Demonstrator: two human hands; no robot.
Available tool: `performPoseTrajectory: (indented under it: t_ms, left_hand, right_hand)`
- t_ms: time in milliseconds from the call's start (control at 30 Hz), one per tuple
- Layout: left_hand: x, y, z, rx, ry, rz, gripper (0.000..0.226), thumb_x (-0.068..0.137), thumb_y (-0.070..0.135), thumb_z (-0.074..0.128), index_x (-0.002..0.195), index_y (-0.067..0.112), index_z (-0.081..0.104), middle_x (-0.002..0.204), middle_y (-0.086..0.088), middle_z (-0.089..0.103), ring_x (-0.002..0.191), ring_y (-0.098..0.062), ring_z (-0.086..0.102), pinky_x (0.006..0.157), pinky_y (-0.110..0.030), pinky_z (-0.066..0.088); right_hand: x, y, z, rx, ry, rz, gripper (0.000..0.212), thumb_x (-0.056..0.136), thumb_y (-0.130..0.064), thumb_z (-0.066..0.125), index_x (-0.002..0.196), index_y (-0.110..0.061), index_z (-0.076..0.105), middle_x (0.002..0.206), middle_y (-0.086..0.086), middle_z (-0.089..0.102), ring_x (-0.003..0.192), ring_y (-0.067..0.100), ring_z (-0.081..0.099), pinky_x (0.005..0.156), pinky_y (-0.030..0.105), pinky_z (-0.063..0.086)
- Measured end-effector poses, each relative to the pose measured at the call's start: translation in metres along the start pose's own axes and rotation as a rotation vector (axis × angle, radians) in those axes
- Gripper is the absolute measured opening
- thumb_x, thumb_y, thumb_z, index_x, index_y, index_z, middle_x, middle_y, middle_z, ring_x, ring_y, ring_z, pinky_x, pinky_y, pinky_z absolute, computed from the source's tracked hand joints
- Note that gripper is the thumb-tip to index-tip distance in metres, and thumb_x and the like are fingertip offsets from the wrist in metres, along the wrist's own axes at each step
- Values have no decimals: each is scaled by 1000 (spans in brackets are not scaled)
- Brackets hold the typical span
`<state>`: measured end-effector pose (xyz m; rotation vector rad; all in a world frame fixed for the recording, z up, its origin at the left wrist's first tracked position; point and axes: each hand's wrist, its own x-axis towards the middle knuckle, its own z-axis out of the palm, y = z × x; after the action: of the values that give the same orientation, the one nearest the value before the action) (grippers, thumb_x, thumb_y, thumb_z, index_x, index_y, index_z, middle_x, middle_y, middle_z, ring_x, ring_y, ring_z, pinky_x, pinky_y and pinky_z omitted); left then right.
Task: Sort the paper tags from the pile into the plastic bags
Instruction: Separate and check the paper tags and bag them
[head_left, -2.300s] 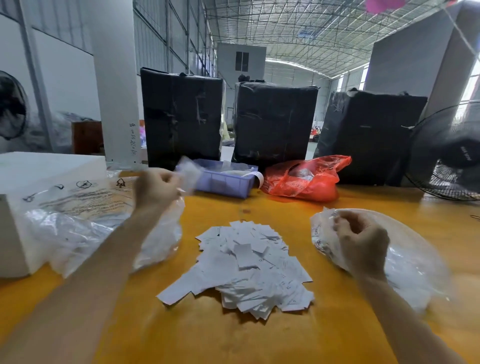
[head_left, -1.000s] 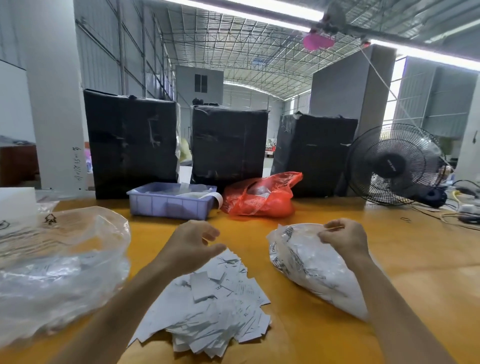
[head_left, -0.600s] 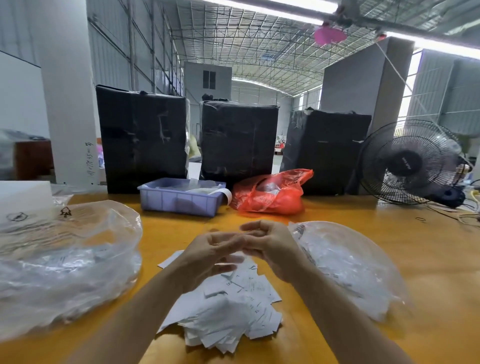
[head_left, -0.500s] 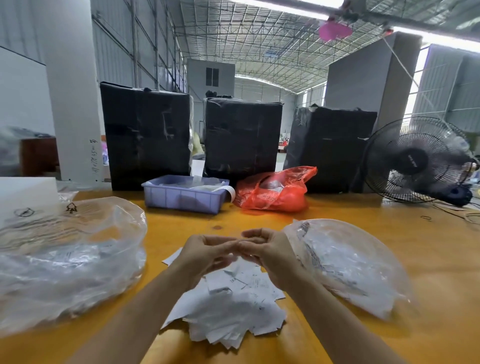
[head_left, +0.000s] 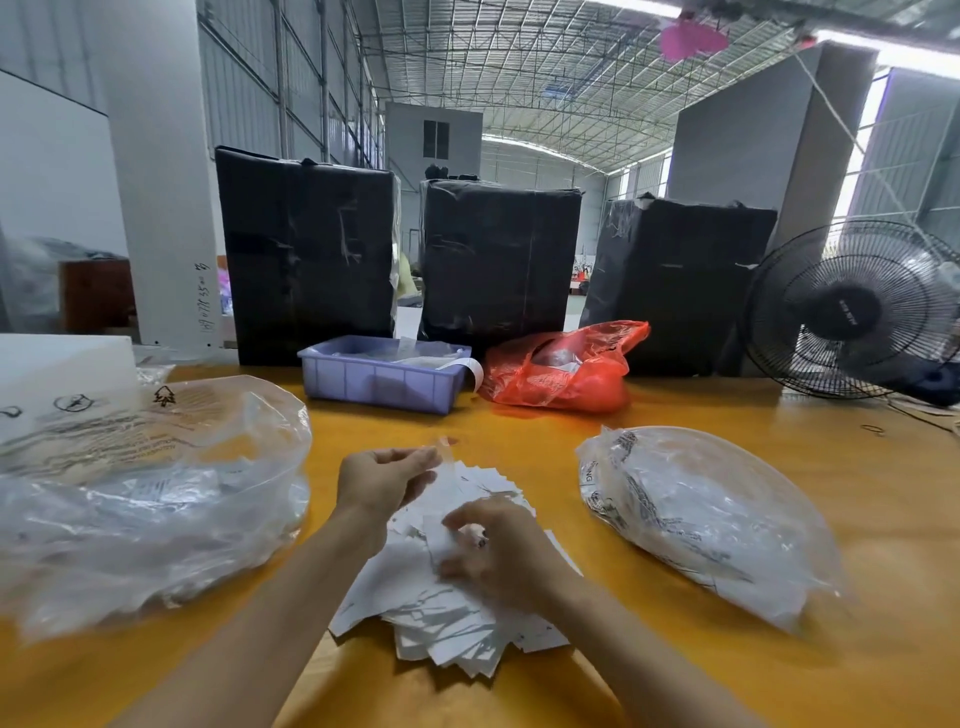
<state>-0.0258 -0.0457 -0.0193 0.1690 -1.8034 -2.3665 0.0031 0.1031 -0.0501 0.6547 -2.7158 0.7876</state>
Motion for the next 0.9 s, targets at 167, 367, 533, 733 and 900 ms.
performPoseTrajectory:
  t_ms: [167,367,533,733,900]
  left_hand:
    - [4,-2,-4,-29,0,6,15,71,2,78,76,0,65,67,-11,72,58,-17,69,51,-18,53]
    - [4,-3,-4,-34,9,34,8,81,-6,67,83,0,61,72,-14,71,61,-19,70,53,-19,53]
    - [4,-1,-4,39,84,119,7,85,2,66,79,7,65,77,-10,71,69,-18,66,64,-22,50]
    - [1,0,-1,53,11,57,5,87,0,62,82,1,63,74,-13,71,68,-22,69,64,-26,55]
    - [-6,2,3,88,-98,39,7,82,-2,67,87,-1,63,71,-14,72,59,-17,70,53,-19,55]
  right_hand:
    - [-2,0,2,-197,-21,-160,26,91,-26,59,103,-4,68,107,11,68,103,27,56,88,36,43]
    - [-3,3,-1,52,112,-48,16,87,-1,55,86,1,70,86,11,70,76,13,56,70,25,42]
    - [-2,2,-19,991,182,435,15,92,-2,53,85,-2,66,83,13,69,69,20,70,70,30,55]
    - [-2,4,-29,1299,138,535,18,88,7,51,93,1,67,88,19,68,79,24,68,61,25,56]
    - [-4,7,-29,1275,155,492,29,87,10,49,102,-9,64,91,19,68,72,23,70,59,26,56]
